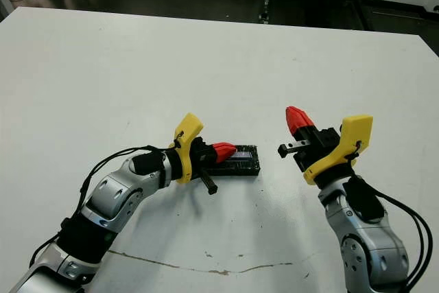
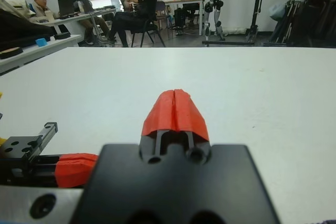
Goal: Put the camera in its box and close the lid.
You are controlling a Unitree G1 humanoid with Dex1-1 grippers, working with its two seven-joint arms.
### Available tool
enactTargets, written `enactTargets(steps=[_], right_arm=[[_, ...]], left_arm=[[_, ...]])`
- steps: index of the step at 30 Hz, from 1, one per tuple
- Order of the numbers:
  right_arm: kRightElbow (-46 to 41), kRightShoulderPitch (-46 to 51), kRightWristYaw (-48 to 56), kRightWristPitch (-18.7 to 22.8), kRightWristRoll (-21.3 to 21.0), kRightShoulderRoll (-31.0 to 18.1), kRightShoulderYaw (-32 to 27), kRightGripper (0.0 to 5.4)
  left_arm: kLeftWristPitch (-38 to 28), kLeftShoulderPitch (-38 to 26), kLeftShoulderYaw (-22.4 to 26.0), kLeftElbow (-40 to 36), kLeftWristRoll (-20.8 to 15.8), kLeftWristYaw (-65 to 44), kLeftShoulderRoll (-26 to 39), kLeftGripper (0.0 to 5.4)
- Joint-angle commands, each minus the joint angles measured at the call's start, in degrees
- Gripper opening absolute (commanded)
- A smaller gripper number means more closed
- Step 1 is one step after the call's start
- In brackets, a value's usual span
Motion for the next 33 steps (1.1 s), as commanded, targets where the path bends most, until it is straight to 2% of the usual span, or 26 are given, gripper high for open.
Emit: enactTargets(steps=[1,4,8,10,14,19,21,24,28,33], right_arm=[[0.12,0.33,0.28,0.39,-0.08,-0.34,-0.05,0.00],[0.04,0.31,0.35,0.61,0.09,-0.37,-0.06,0.00],[-0.07,0.37,0.08,0.66,-0.34,-0.43,0.13,0.00],[-0.16,0.37,-0.11,0.84,-0.35,-0.36,0.22,0.00],[-0.24,0.36,-0.48,0.68,-0.82,-0.05,0.61,0.00],[-0.37,0.47,-1.74,0.31,-1.82,0.78,1.02,0.00],[-0.19,0.58,-2.24,-0.54,-2.53,1.31,1.24,0.00],[0.82,0.98,-2.60,-2.89,-4.33,2.40,1.73,0.00],[1.85,1.79,-3.77,-5.38,-7.33,4.02,2.68,0.00],[3.15,2.75,-4.87,-8.81,-11.58,5.45,4.08,0.00]], left_arm=[[5.82,2.94,-0.77,-5.08,-2.44,-0.57,0.30,0.02],[7.19,4.03,2.74,-11.45,-4.59,-1.38,3.16,0.02],[5.51,5.81,8.16,-17.67,-8.29,-3.08,6.50,0.02],[4.92,6.95,12.40,-20.27,-10.93,-2.65,7.03,0.02],[-1.53,9.74,20.16,-22.40,-13.18,-0.59,6.54,0.02],[-10.39,12.71,27.07,-20.82,-11.18,5.56,5.57,0.02],[-14.99,13.70,28.39,-19.52,-8.90,7.52,5.58,0.02],[-23.72,15.91,29.78,-16.51,-4.62,10.10,5.01,0.02],[-32.65,19.00,30.73,-12.87,-0.84,14.78,2.32,0.02],[-40.54,20.80,30.88,-7.21,1.30,19.35,-1.34,0.02]])
